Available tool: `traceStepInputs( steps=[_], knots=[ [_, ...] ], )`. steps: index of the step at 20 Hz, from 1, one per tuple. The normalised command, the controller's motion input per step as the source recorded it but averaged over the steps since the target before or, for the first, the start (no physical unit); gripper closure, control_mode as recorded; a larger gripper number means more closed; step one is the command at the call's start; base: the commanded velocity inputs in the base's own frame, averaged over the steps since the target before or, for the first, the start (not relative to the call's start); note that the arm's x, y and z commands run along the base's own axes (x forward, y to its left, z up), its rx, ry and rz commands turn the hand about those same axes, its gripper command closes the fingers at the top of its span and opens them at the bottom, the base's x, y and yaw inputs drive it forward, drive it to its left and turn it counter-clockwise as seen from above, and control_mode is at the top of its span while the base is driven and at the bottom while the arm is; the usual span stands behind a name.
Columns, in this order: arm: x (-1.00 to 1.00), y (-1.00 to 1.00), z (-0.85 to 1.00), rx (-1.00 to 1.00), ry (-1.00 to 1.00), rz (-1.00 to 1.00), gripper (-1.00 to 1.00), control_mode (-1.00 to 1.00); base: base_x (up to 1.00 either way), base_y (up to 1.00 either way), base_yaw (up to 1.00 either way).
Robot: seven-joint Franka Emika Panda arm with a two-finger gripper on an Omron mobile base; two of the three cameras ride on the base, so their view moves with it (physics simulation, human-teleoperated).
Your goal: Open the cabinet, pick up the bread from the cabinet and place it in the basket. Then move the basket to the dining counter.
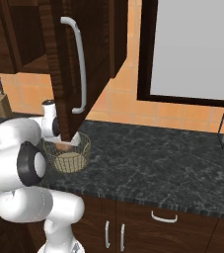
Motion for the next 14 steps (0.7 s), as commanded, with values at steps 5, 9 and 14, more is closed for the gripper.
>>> traceStepInputs(
  steps=[5, 9, 14],
  knots=[
    [0.31, -0.04, -0.54, 0.0, 0.01, -0.01, 1.0, -1.0, 0.0, 0.0, 0.0],
    [0.26, 0.0, -0.39, 0.0, 0.01, -0.02, 1.0, -1.0, 0.0, 0.0, 0.0],
    [0.13, 0.0, -0.16, 0.0, 0.0, -0.01, -1.0, -1.0, 0.0, 0.0, 0.0]
  ],
)
